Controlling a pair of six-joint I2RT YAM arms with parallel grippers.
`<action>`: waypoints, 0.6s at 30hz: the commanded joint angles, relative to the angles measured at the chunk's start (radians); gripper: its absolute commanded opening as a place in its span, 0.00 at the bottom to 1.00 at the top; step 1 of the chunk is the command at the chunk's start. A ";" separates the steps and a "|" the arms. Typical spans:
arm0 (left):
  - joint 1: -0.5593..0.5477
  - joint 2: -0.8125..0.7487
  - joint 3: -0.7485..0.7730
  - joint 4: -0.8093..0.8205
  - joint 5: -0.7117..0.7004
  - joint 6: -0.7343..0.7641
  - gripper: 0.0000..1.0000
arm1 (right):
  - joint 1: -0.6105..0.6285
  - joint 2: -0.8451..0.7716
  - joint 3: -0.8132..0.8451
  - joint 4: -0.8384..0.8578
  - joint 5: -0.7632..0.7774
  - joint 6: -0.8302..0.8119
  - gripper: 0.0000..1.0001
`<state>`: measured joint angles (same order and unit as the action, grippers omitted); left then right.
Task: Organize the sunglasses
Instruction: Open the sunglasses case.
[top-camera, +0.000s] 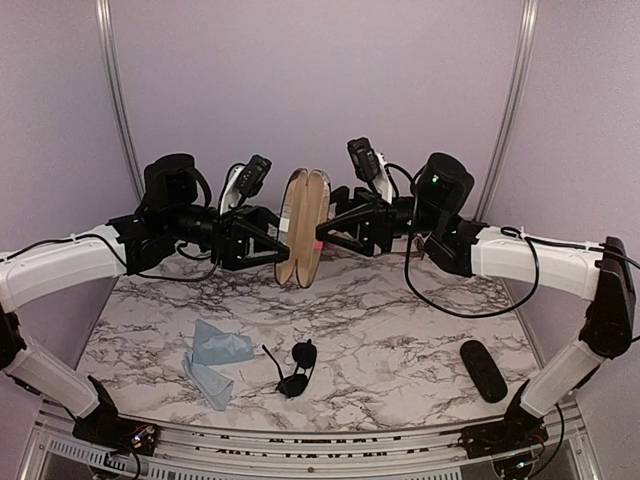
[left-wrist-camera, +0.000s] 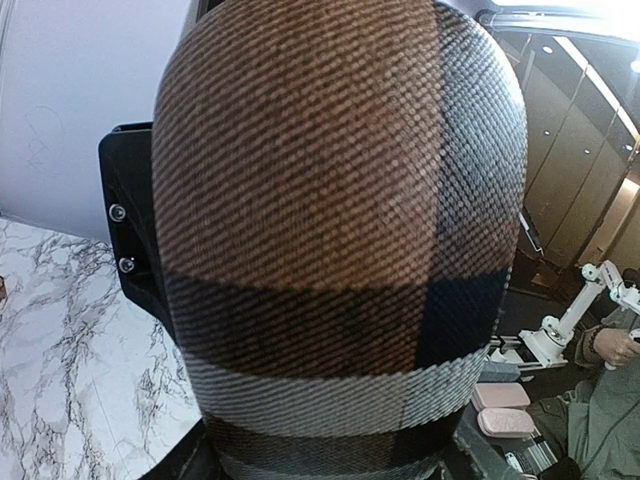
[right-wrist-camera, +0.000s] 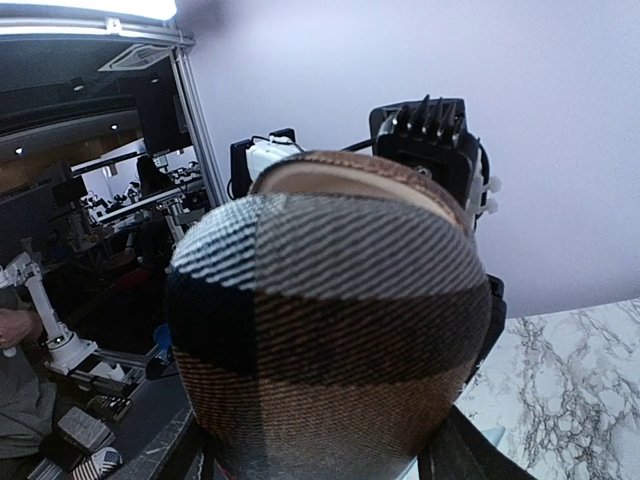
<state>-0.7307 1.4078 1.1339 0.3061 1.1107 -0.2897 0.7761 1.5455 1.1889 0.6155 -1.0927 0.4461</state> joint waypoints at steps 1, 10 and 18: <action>-0.019 -0.050 0.025 0.051 0.093 -0.040 0.00 | 0.007 0.038 0.040 0.056 -0.157 -0.004 0.57; -0.021 -0.059 0.026 0.054 0.104 -0.042 0.00 | -0.012 0.011 0.046 -0.003 -0.200 -0.037 0.61; -0.024 -0.060 0.023 0.060 0.102 -0.046 0.00 | -0.030 -0.030 0.062 -0.190 -0.136 -0.146 0.90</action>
<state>-0.7471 1.3872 1.1339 0.3107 1.1851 -0.3305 0.7624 1.5574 1.2198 0.5522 -1.2591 0.3805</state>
